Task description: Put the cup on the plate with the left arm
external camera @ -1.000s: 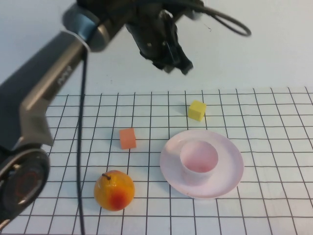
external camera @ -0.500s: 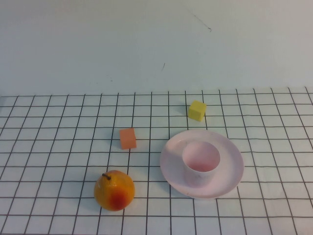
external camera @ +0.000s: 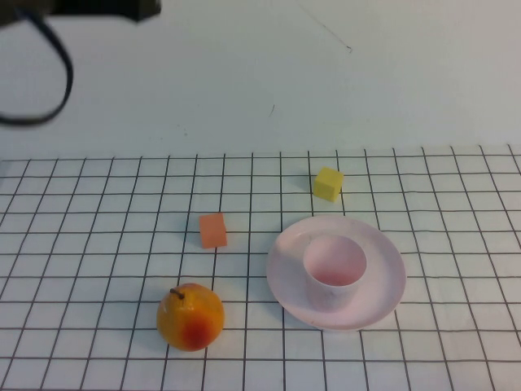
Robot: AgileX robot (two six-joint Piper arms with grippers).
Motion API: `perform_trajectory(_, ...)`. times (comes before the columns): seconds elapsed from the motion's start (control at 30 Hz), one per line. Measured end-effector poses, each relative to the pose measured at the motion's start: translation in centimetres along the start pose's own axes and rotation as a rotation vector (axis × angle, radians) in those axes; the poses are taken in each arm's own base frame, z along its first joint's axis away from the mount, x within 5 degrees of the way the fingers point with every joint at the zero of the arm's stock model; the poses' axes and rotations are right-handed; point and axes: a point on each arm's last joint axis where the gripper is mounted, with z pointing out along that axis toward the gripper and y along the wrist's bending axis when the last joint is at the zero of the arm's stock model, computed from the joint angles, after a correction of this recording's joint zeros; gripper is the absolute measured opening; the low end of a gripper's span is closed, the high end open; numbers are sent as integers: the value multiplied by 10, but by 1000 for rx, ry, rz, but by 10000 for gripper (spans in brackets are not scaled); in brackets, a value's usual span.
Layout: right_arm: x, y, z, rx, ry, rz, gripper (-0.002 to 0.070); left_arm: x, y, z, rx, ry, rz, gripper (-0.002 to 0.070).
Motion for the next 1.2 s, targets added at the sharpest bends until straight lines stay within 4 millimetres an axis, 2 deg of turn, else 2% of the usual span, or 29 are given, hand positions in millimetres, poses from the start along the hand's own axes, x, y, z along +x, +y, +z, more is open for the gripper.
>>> perform_trajectory(0.13,0,0,0,0,0,0,-2,43,-3,-9,-8,14,-14,-1)
perform_trajectory(0.27,0,0,0,0,0,0,-2,75,-5,-11,-9,62,-20,-1)
perform_trajectory(0.33,0,0,0,0,0,0,-2,85,-5,-10,-8,84,-21,-1)
perform_trajectory(0.57,0,0,0,0,0,0,-2,101,-7,-7,-3,145,-23,-1)
perform_trajectory(0.83,0,0,0,0,0,0,-2,118,-8,10,10,258,-27,-1)
perform_trajectory(0.93,0,0,0,0,0,0,-2,123,-1,14,-15,279,-33,-1)
perform_trajectory(1.1,0,0,0,0,0,0,-2,124,10,14,-59,284,-36,-1)
perform_trajectory(1.2,0,0,0,0,0,0,-2,121,17,2,-93,267,-41,-1)
